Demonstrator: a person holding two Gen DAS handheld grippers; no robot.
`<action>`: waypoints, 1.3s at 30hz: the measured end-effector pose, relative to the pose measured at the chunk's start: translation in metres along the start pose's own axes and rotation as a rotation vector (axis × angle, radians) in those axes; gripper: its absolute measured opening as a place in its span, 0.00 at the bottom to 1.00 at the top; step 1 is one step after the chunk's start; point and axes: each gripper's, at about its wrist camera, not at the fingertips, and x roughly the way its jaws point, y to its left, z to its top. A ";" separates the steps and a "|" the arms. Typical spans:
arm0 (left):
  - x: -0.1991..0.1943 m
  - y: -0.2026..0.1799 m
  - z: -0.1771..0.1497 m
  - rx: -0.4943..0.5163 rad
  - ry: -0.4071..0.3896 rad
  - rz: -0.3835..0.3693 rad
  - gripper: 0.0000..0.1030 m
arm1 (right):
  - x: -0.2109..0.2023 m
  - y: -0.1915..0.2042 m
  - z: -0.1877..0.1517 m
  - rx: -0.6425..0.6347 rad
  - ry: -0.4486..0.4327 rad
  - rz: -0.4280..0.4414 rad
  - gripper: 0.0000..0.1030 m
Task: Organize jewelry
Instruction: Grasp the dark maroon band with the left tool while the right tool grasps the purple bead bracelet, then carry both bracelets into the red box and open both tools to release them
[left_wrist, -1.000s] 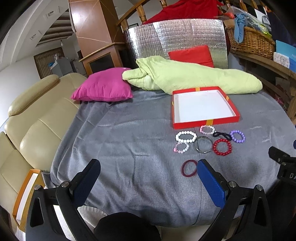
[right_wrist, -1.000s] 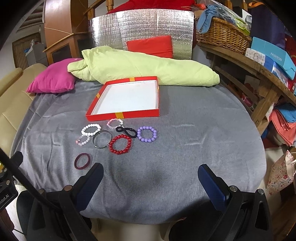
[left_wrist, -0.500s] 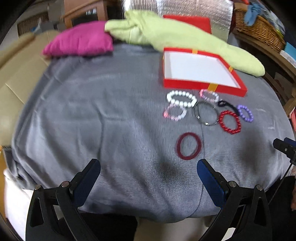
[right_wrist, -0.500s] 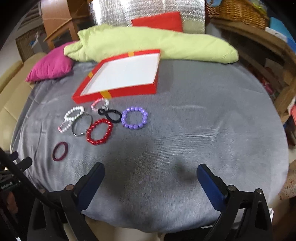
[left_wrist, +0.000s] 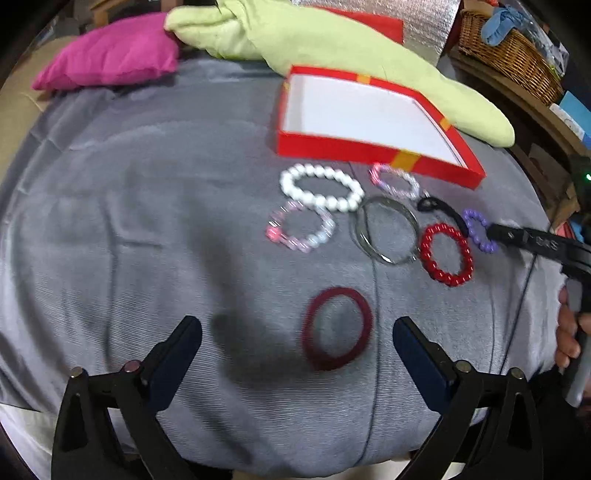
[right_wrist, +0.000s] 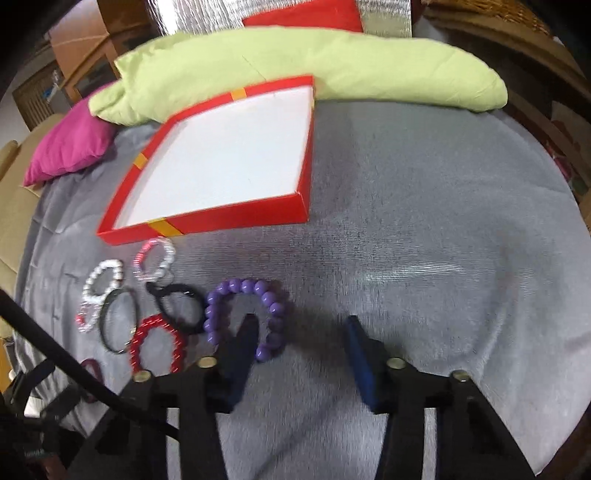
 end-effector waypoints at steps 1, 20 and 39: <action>0.005 -0.002 -0.001 0.003 0.019 -0.012 0.92 | 0.001 0.002 0.001 -0.017 -0.006 -0.019 0.40; 0.005 -0.033 0.003 0.173 -0.103 0.019 0.06 | -0.034 -0.014 -0.013 0.039 -0.140 0.032 0.10; -0.027 -0.039 0.078 0.188 -0.296 0.024 0.05 | -0.061 -0.026 0.019 0.170 -0.309 0.271 0.10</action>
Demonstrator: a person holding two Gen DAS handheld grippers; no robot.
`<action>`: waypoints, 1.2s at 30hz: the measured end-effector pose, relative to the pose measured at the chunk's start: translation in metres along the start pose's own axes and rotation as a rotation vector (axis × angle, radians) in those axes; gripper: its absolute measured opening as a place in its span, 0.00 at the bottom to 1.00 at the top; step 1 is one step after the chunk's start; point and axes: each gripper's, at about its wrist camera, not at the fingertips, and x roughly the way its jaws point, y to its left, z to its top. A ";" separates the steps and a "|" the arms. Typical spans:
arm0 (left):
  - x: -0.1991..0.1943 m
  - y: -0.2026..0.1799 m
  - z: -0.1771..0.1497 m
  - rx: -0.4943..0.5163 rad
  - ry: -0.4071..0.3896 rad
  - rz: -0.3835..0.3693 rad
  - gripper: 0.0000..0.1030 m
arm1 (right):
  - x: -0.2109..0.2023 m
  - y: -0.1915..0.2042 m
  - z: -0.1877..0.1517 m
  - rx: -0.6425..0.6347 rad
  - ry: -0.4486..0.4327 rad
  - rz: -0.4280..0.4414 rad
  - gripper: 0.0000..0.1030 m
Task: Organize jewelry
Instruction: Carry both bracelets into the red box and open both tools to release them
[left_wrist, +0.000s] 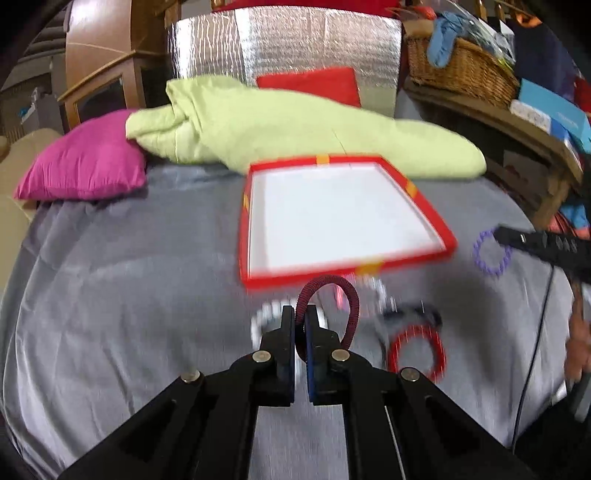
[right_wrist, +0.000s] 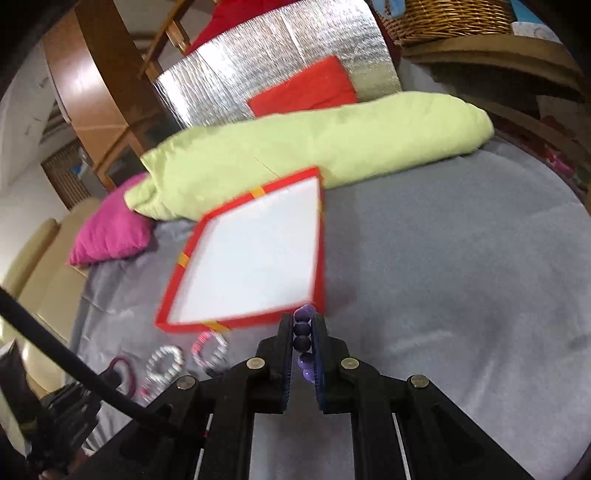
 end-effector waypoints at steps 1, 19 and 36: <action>0.007 0.001 0.009 -0.011 -0.003 -0.004 0.05 | 0.003 0.003 0.004 0.004 -0.011 0.014 0.10; 0.118 0.008 0.037 -0.008 0.144 0.131 0.05 | 0.122 0.034 0.029 -0.011 0.139 -0.012 0.13; 0.062 0.014 0.033 0.067 0.061 0.263 0.38 | 0.065 0.044 0.023 -0.110 0.075 -0.038 0.47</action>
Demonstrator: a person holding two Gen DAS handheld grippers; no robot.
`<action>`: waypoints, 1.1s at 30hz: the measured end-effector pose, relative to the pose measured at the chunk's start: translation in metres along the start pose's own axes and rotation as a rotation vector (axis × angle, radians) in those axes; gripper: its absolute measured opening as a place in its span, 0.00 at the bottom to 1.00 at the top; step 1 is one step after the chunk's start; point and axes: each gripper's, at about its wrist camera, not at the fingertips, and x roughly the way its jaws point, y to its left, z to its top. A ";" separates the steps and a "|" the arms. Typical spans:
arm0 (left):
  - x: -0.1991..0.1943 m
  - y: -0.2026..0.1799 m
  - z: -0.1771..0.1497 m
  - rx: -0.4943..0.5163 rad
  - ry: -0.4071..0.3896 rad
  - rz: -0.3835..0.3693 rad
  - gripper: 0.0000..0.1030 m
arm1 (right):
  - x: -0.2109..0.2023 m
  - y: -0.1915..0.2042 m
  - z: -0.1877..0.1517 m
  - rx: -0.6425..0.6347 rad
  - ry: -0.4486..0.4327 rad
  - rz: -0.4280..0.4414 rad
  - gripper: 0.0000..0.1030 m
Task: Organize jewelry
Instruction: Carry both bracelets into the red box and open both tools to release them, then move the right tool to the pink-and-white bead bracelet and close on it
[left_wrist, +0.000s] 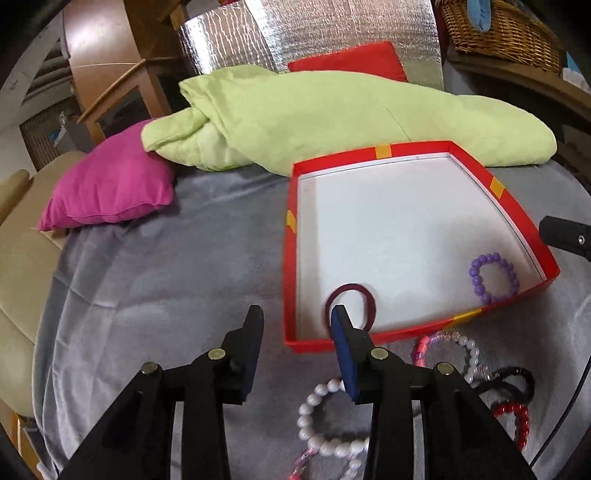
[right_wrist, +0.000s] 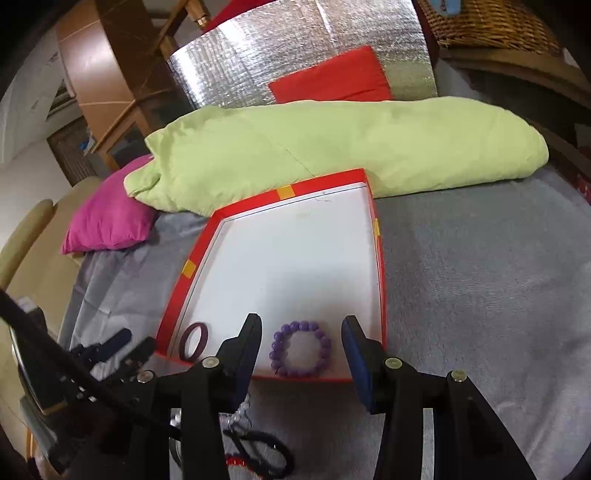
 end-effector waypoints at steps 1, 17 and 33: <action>-0.003 0.002 0.000 -0.003 -0.003 0.000 0.38 | -0.002 0.001 -0.002 -0.007 0.005 -0.001 0.47; -0.044 -0.005 -0.037 0.045 -0.002 -0.086 0.59 | -0.018 0.012 -0.029 -0.102 0.093 -0.018 0.50; -0.025 0.023 -0.070 0.009 0.134 -0.044 0.59 | 0.010 0.031 -0.042 -0.111 0.219 -0.007 0.51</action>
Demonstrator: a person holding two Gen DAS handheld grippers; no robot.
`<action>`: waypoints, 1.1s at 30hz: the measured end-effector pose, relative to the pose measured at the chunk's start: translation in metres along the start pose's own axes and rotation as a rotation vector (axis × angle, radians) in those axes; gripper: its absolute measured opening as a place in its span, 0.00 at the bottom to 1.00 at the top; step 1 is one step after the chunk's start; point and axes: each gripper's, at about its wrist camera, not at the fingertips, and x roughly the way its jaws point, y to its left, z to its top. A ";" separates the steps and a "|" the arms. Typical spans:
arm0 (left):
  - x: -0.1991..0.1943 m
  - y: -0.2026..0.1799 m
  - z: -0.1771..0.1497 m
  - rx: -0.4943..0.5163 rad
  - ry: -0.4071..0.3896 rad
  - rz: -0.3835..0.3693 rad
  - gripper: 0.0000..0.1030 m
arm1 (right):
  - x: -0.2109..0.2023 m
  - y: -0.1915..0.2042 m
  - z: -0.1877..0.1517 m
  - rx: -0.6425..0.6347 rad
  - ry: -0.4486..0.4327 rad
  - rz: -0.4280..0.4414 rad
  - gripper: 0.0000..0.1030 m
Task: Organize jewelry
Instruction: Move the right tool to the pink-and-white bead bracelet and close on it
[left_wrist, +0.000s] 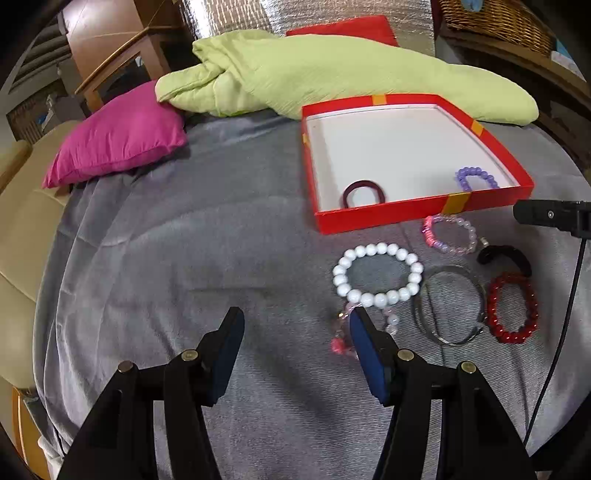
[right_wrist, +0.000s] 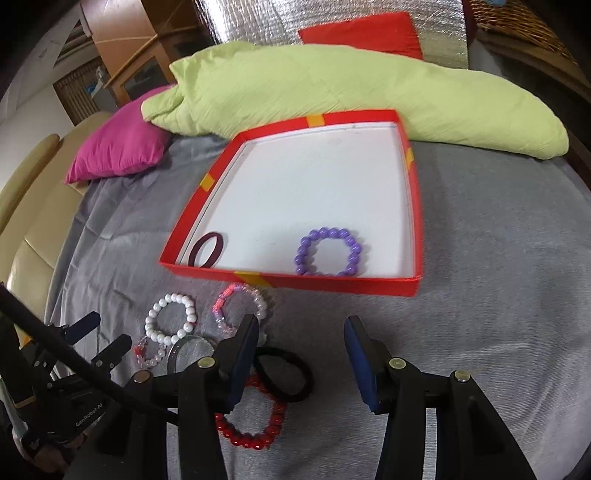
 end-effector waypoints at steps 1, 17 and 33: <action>0.001 0.002 -0.001 -0.003 0.003 0.004 0.59 | 0.002 0.003 0.000 -0.003 0.005 -0.002 0.51; 0.008 0.039 -0.008 -0.058 0.015 0.056 0.59 | 0.039 0.041 0.005 -0.039 0.057 0.003 0.51; 0.000 0.087 -0.012 -0.159 -0.038 0.153 0.59 | 0.050 0.077 0.004 -0.122 0.026 0.000 0.51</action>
